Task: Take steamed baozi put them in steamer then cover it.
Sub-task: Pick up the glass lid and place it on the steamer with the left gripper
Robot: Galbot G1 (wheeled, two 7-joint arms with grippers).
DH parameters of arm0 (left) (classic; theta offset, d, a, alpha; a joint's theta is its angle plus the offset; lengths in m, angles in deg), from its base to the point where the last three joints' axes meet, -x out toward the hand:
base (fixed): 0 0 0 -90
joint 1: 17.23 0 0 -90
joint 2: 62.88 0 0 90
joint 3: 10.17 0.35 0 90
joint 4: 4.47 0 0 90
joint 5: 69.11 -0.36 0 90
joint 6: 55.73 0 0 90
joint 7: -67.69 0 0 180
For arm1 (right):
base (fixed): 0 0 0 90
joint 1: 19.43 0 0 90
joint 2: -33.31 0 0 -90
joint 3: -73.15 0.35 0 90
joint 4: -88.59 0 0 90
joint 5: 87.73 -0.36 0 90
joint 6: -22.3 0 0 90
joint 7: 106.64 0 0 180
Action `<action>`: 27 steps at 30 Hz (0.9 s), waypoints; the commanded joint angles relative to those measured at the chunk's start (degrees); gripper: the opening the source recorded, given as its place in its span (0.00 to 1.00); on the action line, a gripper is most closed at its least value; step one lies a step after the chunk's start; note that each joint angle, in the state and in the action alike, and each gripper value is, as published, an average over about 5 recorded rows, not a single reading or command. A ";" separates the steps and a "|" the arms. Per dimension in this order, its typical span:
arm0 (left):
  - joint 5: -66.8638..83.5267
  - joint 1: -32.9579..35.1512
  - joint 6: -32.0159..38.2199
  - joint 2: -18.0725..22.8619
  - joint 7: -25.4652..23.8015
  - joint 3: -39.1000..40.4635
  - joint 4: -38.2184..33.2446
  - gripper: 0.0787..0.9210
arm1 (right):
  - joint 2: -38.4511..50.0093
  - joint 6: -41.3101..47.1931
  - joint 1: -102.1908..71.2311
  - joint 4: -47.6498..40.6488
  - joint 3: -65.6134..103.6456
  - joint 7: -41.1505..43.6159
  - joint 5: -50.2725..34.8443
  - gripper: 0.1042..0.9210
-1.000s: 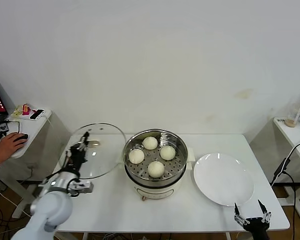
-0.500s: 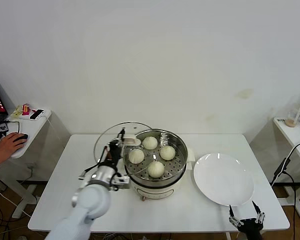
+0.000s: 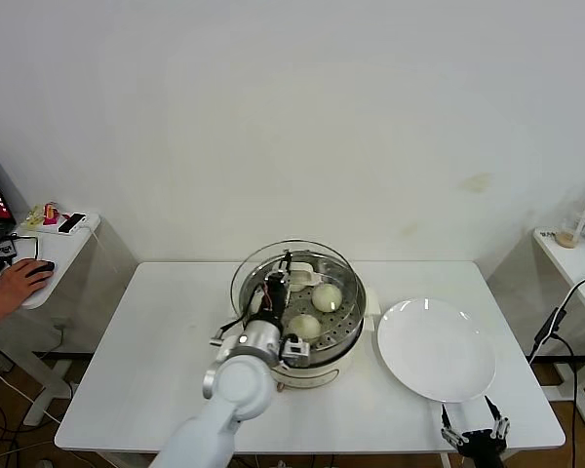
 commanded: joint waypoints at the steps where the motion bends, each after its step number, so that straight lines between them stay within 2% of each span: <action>1: -3.97 -0.49 0.08 4.70 -0.84 1.96 4.18 0.07 | -0.14 -0.11 -0.12 -0.22 -0.09 -0.09 0.65 0.88; 27: -3.85 0.40 1.55 4.63 0.95 0.16 5.61 0.07 | -0.12 -0.57 -0.80 -0.17 -0.94 0.00 0.98 0.88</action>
